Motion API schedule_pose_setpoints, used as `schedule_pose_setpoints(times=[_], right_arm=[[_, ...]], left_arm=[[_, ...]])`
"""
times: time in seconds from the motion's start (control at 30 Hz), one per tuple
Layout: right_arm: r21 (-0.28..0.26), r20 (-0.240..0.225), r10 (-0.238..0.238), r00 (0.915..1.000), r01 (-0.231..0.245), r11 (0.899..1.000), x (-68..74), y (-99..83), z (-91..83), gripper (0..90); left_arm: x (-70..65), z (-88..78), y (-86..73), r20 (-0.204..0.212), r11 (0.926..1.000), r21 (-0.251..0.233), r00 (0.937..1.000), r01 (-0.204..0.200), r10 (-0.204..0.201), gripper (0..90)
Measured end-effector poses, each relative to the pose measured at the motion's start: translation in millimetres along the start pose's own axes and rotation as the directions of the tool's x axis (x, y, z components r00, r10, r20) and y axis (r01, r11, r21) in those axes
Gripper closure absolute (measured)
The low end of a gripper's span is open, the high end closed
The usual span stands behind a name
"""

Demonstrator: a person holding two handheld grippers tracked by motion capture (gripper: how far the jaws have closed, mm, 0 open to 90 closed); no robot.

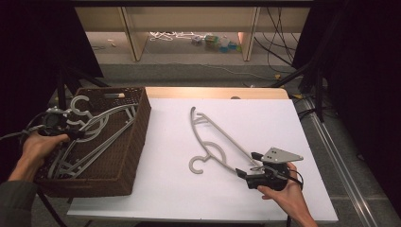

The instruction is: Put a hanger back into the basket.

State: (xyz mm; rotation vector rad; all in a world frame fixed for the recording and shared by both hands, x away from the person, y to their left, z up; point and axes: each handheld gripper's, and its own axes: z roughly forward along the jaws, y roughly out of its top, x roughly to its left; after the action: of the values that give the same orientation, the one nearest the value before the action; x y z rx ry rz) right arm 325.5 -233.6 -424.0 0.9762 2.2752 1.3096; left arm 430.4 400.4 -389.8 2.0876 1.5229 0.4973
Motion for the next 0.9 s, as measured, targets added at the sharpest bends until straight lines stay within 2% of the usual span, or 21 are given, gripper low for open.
schedule_pose_setpoints(times=[0.03, 0.13, 0.17, 0.2, 0.23, 0.27, 0.33, 0.4, 0.47, 0.53, 0.6, 0.7, 0.77, 0.8, 0.9], right_arm=[[0.002, -0.001, 0.000, 1.0000, 0.000, 1.000, -0.1, 0.0, -0.3, 19.5], [0.000, 0.002, -0.004, 1.0000, 0.004, 1.000, -1.0, -0.2, -0.2, 19.5], [0.000, 0.003, -0.002, 1.0000, 0.002, 1.000, -1.0, -0.4, -0.2, 19.5], [0.002, 0.002, 0.004, 1.0000, -0.004, 1.000, -0.8, -0.5, -0.6, 19.5], [0.001, 0.002, 0.003, 1.0000, -0.003, 1.000, -1.1, -0.3, -0.7, 19.5], [-0.001, 0.004, -0.003, 1.0000, 0.003, 1.000, -1.6, -0.3, -0.4, 19.5], [0.002, 0.011, 0.001, 0.9999, -0.001, 1.000, -2.1, -0.5, -0.3, 19.4], [0.004, 0.005, 0.000, 1.0000, 0.000, 1.000, -2.3, -0.9, 0.4, 19.4], [0.006, 0.002, -0.003, 1.0000, 0.003, 1.000, -1.6, -0.6, 0.7, 19.4], [0.006, 0.002, -0.004, 1.0000, 0.004, 1.000, -1.1, -0.6, 0.5, 19.4], [0.004, 0.001, -0.002, 1.0000, 0.002, 1.000, -1.5, -0.2, 0.6, 19.3], [0.006, 0.004, 0.001, 1.0000, -0.001, 1.000, -2.1, -1.2, 0.1, 19.3], [0.001, 0.007, 0.001, 1.0000, -0.001, 1.000, -2.3, -1.1, 0.1, 19.3], [-0.001, 0.008, 0.001, 1.0000, -0.001, 1.000, -2.4, -1.0, 0.2, 19.2], [0.004, 0.004, 0.000, 1.0000, 0.000, 1.000, -2.3, -1.1, 0.5, 19.3]], left_arm=[[0.4, 0.8, 0.1, 0.011, 0.9993, -0.009, 0.9993, 0.035, -0.035, 72.0], [5.5, 0.3, 0.2, 0.044, 0.9944, -0.016, 0.9936, 0.104, -0.104, 72.6], [6.8, 0.2, -0.6, 0.085, 0.9880, -0.013, 0.9847, 0.154, -0.152, 73.1], [5.2, 0.6, -1.4, 0.104, 0.9842, -0.006, 0.9790, 0.177, -0.175, 74.2], [2.9, 1.0, -2.3, 0.115, 0.9823, -0.012, 0.9761, 0.187, -0.185, 75.5], [-1.6, 0.2, -2.5, 0.127, 0.9864, 0.008, 0.9783, 0.164, -0.164, 76.1], [-5.6, -1.2, -3.4, 0.146, 0.9900, 0.032, 0.9793, 0.137, -0.140, 77.2], [-6.4, 0.2, -5.0, 0.145, 0.9905, 0.040, 0.9800, 0.131, -0.136, 77.1], [-5.0, 4.3, -7.5, 0.135, 0.9912, 0.049, 0.9825, 0.123, -0.129, 76.9], [-6.0, 8.2, -9.3, 0.099, 0.9929, 0.070, 0.9897, 0.097, -0.103, 76.2], [-5.0, 11.5, -11.3, 0.085, 0.9922, 0.067, 0.9902, 0.105, -0.111, 74.4], [-2.0, 12.1, -13.5, 0.070, 0.9883, 0.067, 0.9874, 0.137, -0.141, 72.2], [-0.4, 9.9, -13.9, 0.050, 0.9894, 0.057, 0.9894, 0.133, -0.136, 65.3], [-1.3, 7.6, -14.0, 0.034, 0.9873, 0.045, 0.9874, 0.153, -0.154, 61.5], [-1.5, 1.0, -12.8, 0.001, 0.9869, 0.009, 0.9869, 0.161, -0.161, 53.4]])
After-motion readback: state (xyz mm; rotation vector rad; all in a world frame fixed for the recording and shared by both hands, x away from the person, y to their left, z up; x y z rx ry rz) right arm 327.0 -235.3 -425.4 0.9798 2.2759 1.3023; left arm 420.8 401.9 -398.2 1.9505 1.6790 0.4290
